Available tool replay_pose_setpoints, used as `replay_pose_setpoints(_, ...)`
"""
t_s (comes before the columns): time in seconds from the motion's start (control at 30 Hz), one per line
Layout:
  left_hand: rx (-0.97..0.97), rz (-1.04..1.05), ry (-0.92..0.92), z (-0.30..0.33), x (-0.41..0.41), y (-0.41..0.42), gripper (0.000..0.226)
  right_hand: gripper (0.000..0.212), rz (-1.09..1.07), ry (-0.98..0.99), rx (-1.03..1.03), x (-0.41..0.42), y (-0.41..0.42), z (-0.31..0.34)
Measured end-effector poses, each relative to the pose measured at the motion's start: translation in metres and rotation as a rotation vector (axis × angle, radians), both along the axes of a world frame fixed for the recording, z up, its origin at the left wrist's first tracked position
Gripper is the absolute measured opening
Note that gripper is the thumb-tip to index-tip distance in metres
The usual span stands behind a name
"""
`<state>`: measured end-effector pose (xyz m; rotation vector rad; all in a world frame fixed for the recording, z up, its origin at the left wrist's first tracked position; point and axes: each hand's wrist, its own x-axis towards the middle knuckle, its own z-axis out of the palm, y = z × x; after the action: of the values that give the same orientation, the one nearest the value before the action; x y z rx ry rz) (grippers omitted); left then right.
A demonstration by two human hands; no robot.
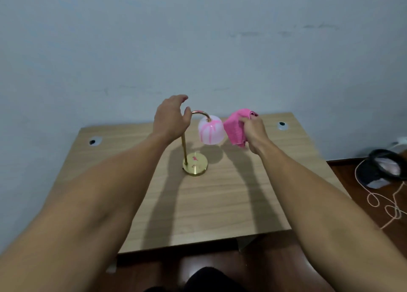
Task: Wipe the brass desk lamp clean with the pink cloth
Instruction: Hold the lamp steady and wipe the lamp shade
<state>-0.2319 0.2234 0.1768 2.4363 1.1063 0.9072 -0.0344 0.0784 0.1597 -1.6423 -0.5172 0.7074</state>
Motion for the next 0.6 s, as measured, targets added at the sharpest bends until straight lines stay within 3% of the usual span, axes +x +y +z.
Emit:
replay_pose_setpoints(0.13,-0.091,-0.041,0.084,-0.012,-0.016,0.013,0.045,0.019,-0.062,-0.012,-0.023,-0.031,0.02,-0.008)
replay_pose_setpoints(0.27,-0.105,-0.085,0.136,-0.022,-0.019,0.018,0.032,0.024,-0.032,-0.056,-0.021,-0.06,0.038,-0.026)
replay_pose_setpoints(0.43,-0.125,-0.159,0.121,-0.034,-0.019,0.025,0.026,0.057,0.109,-0.527,-0.033,-0.08,0.045,-0.05)
replay_pose_setpoints(0.6,-0.061,-0.179,0.155,-0.037,-0.016,0.032,0.029,0.06,0.201,-0.86,-0.09,-0.087,0.025,-0.077)
